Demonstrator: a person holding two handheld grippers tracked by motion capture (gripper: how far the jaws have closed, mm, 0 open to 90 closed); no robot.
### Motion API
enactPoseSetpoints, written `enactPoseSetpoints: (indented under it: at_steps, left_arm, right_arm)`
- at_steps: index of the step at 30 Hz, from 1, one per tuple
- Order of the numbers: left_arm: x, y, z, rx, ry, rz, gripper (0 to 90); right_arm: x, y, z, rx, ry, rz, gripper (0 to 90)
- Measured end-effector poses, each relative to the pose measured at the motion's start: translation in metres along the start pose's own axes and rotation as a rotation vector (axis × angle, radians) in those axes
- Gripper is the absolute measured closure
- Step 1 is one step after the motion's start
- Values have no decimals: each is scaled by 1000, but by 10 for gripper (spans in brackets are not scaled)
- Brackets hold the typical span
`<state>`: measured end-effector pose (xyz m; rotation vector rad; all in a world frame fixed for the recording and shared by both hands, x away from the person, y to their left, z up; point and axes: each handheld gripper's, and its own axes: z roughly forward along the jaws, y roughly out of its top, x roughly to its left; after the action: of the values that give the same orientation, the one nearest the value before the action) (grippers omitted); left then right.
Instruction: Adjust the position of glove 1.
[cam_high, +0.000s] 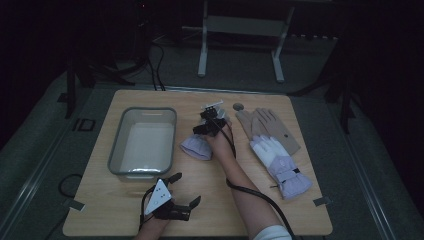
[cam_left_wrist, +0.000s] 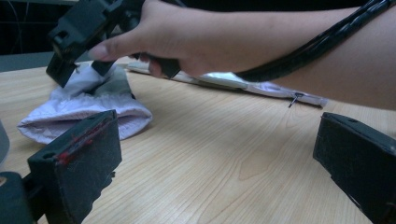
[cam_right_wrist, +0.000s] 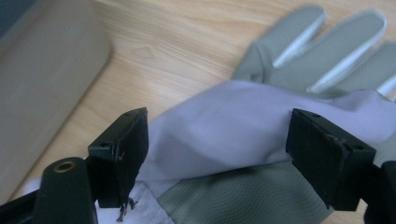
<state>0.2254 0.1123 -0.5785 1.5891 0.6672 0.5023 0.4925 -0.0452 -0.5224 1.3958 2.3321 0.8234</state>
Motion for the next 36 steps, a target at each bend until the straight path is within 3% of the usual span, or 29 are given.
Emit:
enactPoseSetpoints:
  at_steps: [4, 8, 10, 13, 17, 18, 19, 20, 26, 31, 36]
  left_arm:
    - [0, 0, 0, 1, -1, -2, 13]
    - [0, 0, 0, -1, 2, -3, 13]
    - [0, 0, 0, 0, 2, -1, 13]
    - [-1, 0, 0, 0, 3, 1, 13]
    - [0, 0, 0, 1, 3, -2, 13]
    - [0, 0, 0, 2, 3, -3, 13]
    - [0, 0, 0, 2, 3, -4, 13]
    - [0, 0, 0, 2, 3, -4, 13]
    - [1, 0, 0, 2, 1, -7, 13]
    - [1, 0, 0, 1, 1, -8, 13]
    - [0, 0, 0, 2, 3, -6, 13]
  right_arm:
    - [4, -7, 12, 19, -36, 6, 193]
    - [6, -14, 14, -2, -44, 21, 189]
    - [7, -18, 17, -13, -45, -10, 198]
    - [5, -19, 16, -2, -38, -20, 262]
    - [2, -19, 14, 11, 1, -44, 423]
    - [2, -19, 14, 11, 1, -44, 423]
    - [0, -19, 13, 11, 6, -62, 512]
    - [0, -19, 13, 11, 6, -62, 512]
    - [-7, -16, 7, 39, 41, -62, 705]
    - [-11, -12, -6, 66, 36, -90, 757]
    - [-13, -11, -25, 28, 50, -136, 761]
